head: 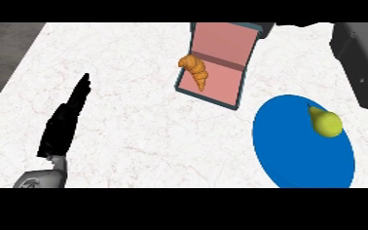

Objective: Pick the croissant from the plate and place it in the cardboard box

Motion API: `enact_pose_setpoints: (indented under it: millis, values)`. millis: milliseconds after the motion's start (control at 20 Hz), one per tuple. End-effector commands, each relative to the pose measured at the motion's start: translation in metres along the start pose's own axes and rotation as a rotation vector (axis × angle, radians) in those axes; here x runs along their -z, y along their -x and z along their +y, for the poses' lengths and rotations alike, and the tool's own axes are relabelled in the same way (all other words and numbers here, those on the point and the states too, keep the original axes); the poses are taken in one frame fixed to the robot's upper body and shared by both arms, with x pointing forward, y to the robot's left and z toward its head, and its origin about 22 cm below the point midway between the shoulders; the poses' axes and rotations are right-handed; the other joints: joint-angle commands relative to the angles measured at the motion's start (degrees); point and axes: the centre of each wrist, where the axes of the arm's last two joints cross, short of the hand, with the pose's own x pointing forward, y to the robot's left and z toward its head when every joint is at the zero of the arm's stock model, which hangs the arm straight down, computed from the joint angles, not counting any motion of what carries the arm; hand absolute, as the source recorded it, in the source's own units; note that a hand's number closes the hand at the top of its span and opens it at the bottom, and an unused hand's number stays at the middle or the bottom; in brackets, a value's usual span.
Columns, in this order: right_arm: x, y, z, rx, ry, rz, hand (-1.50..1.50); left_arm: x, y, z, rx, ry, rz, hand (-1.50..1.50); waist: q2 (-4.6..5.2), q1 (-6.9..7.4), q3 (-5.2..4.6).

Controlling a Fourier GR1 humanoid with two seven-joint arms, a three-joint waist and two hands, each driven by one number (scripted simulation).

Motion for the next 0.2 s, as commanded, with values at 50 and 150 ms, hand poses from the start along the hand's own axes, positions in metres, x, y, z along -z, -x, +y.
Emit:
enact_pose_setpoints:
  millis: [50,150]
  values:
    - [-0.0257,-0.009,-0.0545,0.001,0.016,-0.029,-1.5,0.0037,-0.0049,-0.0058,0.002,0.003,-0.02,0.0,0.8,0.79,0.15]
    - [-0.0289,-0.0096,-0.0596,-0.027,0.0,-0.019,-1.5,0.0057,-0.0071,-0.0051,-0.005,0.005,-0.022,0.0,0.71,1.14,0.12]
